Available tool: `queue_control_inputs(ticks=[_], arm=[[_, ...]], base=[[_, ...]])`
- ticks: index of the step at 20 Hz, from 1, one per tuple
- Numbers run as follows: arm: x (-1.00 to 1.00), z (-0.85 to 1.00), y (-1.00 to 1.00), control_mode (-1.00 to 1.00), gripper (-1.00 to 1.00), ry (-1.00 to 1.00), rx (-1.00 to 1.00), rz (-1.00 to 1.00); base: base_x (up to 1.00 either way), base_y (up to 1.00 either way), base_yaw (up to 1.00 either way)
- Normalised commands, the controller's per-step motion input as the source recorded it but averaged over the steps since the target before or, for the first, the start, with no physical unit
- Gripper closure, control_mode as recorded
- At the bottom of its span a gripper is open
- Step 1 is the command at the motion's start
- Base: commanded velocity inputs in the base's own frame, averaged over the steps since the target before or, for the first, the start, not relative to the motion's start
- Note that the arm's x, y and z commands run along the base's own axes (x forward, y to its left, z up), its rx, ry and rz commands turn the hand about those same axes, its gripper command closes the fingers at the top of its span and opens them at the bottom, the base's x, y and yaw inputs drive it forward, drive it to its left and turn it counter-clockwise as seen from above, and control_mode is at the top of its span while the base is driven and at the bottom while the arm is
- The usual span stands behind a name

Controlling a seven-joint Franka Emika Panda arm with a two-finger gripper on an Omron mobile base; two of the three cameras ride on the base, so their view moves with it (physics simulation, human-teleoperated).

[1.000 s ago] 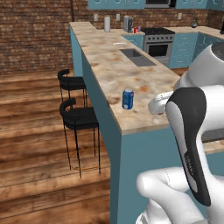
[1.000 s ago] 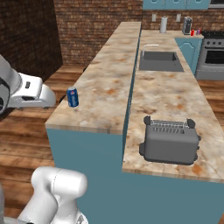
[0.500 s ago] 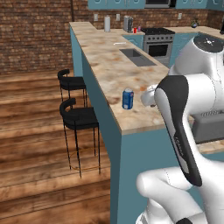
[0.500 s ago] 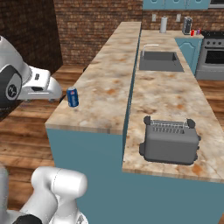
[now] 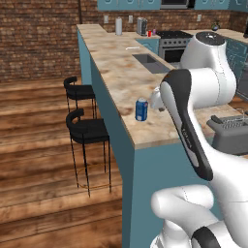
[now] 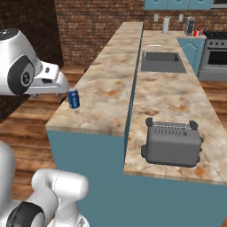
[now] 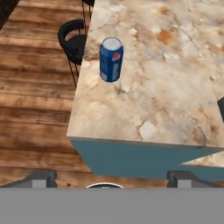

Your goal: Four empty soda cans are scattered around the kitchen. Gather all the cans and cluster them next to the stove for recycling.

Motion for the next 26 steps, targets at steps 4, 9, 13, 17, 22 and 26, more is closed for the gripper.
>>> queue_control_inputs(ticks=[4,9,13,17,22,26], arm=[[0.44,-0.22,0.07,-1.00,-1.00,0.03,0.00,0.01],[0.44,-0.24,0.04,-1.00,-1.00,0.02,0.00,0.01],[0.43,-0.09,0.00,-1.00,-1.00,0.01,0.00,0.00],[0.46,-0.07,0.02,-1.00,-1.00,0.01,0.00,0.00],[0.46,-0.16,0.07,-1.00,-1.00,0.03,0.00,0.00],[0.46,-0.14,0.07,-1.00,-1.00,0.04,0.00,0.00]], base=[[0.00,0.00,0.00],[0.00,0.00,0.00],[0.00,0.00,0.00],[0.00,0.00,0.00],[0.00,0.00,0.00],[0.00,0.00,0.00]])
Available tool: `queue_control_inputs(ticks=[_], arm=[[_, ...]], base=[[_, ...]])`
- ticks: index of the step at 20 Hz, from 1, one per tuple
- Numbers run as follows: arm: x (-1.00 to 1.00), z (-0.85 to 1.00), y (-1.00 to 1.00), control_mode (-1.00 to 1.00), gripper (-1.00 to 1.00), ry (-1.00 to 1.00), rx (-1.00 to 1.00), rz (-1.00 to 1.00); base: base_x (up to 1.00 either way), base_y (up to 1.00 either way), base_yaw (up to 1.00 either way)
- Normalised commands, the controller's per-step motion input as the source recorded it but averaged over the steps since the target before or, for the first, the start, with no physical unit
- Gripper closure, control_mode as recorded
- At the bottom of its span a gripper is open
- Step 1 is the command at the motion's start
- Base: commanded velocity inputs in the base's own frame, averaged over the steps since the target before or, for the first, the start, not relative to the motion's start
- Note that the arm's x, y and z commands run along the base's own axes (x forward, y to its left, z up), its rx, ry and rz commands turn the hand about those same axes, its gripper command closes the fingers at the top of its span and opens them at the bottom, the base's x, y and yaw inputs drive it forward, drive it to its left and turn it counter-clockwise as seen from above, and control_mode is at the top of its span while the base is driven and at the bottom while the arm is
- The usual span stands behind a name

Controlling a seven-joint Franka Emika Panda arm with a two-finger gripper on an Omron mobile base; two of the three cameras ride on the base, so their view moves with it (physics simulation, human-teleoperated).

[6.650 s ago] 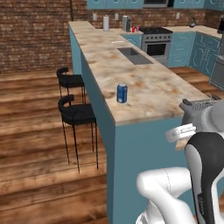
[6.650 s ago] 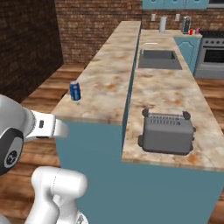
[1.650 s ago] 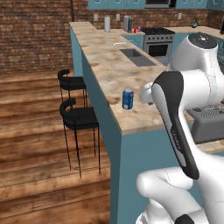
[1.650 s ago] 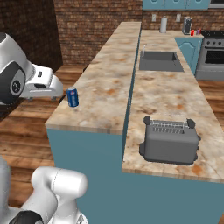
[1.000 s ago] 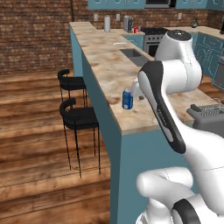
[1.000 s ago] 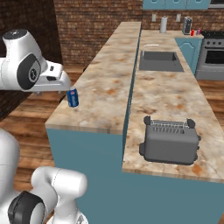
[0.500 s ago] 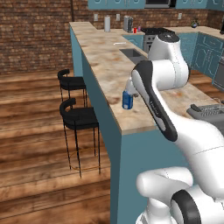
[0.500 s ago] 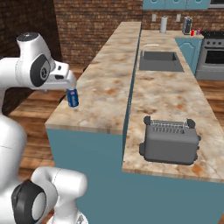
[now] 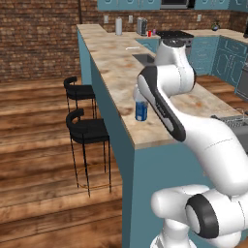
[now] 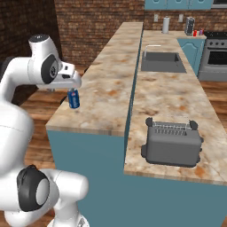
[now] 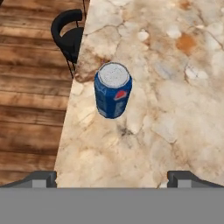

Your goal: Four empty soda cans are scattered around the kitchen. Gather all the cans and cluster them next to the stove for recycling.

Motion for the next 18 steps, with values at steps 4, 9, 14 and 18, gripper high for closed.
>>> queue_control_inputs(ticks=[4,9,14,18], arm=[[0.45,-0.12,0.05,-1.00,-1.00,0.03,0.00,0.00],[0.43,-0.12,0.04,-1.00,-1.00,0.03,0.00,0.00],[0.43,-0.14,0.01,-1.00,-1.00,0.07,0.00,0.00],[0.41,-0.13,0.01,-1.00,-1.00,0.07,0.00,0.00]], base=[[0.00,0.00,0.00],[0.00,0.00,0.00],[0.00,0.00,0.00],[0.00,0.00,0.00]])
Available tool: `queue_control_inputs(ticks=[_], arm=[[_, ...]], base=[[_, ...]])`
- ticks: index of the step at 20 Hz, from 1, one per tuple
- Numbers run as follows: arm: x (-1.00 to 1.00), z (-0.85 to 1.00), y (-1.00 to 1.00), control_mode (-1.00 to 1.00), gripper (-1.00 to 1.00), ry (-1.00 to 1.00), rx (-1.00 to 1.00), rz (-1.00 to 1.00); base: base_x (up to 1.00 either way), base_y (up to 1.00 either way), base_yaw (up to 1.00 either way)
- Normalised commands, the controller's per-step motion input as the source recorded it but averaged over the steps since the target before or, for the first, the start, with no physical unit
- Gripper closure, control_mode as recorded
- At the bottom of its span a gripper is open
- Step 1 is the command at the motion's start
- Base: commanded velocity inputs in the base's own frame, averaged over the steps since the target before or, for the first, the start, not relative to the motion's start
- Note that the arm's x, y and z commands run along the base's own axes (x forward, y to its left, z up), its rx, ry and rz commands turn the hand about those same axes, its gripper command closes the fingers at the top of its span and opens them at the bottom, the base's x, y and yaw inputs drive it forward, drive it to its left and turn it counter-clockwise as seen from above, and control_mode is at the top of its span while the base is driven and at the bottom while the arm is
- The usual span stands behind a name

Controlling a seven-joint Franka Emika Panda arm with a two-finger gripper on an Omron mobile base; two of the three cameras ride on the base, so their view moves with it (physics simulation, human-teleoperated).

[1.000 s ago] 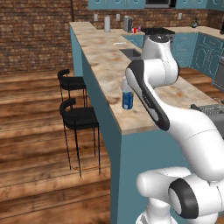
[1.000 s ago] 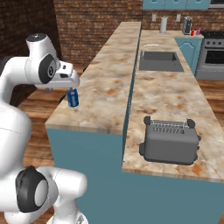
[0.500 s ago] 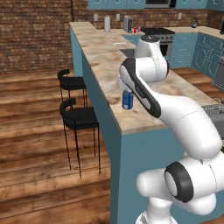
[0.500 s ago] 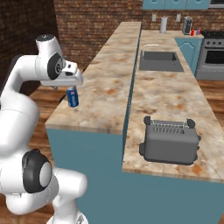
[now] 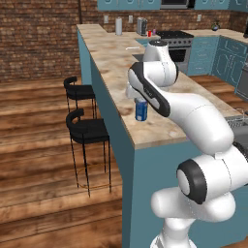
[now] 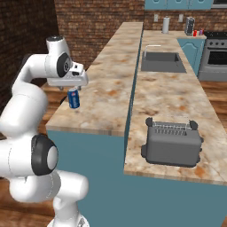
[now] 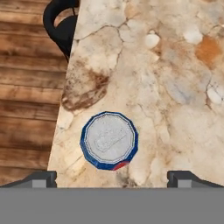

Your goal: Four empty soda cans are scattered around the kitchen. Gather all the cans and cluster them next to the stove for recycling.

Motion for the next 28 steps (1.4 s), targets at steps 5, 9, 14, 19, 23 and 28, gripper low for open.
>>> queue_control_inputs(ticks=[5,9,14,19,23,28], arm=[[0.35,-0.09,0.08,-1.00,-1.00,0.07,0.00,0.00],[0.12,-0.05,0.05,-1.00,-1.00,0.04,0.00,0.00],[0.00,0.00,0.00,-1.00,-1.00,0.01,0.00,0.00],[0.00,-0.03,0.00,-1.00,-1.00,0.00,0.00,0.00],[0.00,-0.09,-0.02,-1.00,-1.00,0.00,0.00,0.00],[-0.01,-0.10,-0.02,-1.00,-1.00,0.03,0.00,0.00]], base=[[0.00,0.00,0.00],[0.00,0.00,0.00],[0.00,0.00,0.00],[0.00,0.00,0.00],[0.00,0.00,0.00],[0.00,0.00,0.00]])
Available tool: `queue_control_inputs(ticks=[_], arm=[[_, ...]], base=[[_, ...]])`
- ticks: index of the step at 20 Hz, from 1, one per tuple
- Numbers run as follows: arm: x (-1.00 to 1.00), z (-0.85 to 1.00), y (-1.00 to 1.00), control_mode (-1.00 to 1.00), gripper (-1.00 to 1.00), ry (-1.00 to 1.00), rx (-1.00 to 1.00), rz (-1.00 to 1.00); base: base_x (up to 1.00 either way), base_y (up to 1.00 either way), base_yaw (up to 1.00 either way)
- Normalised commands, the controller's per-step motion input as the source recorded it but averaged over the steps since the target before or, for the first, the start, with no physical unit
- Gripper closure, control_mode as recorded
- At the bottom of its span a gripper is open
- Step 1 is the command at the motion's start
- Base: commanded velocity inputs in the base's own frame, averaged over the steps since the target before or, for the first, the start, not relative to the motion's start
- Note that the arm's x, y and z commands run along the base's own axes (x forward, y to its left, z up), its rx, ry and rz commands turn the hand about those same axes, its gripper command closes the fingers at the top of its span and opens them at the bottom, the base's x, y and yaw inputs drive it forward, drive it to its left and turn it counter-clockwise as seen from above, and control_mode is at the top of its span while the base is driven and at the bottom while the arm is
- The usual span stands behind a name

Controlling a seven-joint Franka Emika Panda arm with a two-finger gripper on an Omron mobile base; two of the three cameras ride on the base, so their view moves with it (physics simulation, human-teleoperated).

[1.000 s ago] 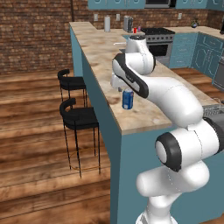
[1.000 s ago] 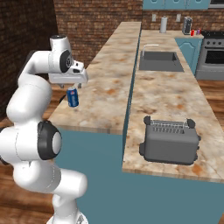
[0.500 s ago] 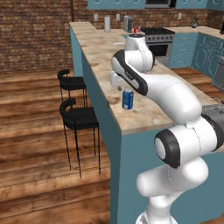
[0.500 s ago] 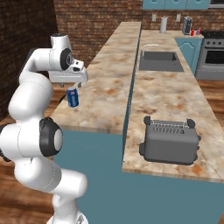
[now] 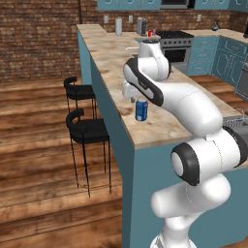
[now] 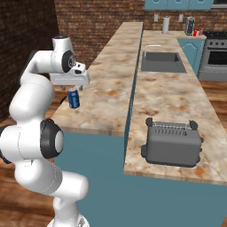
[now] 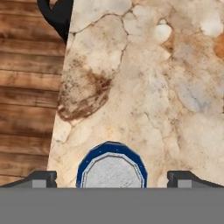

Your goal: Four empty soda cans are scattered around the kitchen. Gather all the cans and cluster them next to the stove for recycling.

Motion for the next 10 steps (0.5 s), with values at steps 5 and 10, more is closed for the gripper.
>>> queue_control_inputs(ticks=[5,10], arm=[[0.00,-0.08,0.00,-1.00,-1.00,0.04,0.00,0.00],[0.00,-0.04,0.00,-1.00,-1.00,0.04,0.00,0.00]], base=[[0.00,0.00,0.00],[0.00,0.00,0.00]])
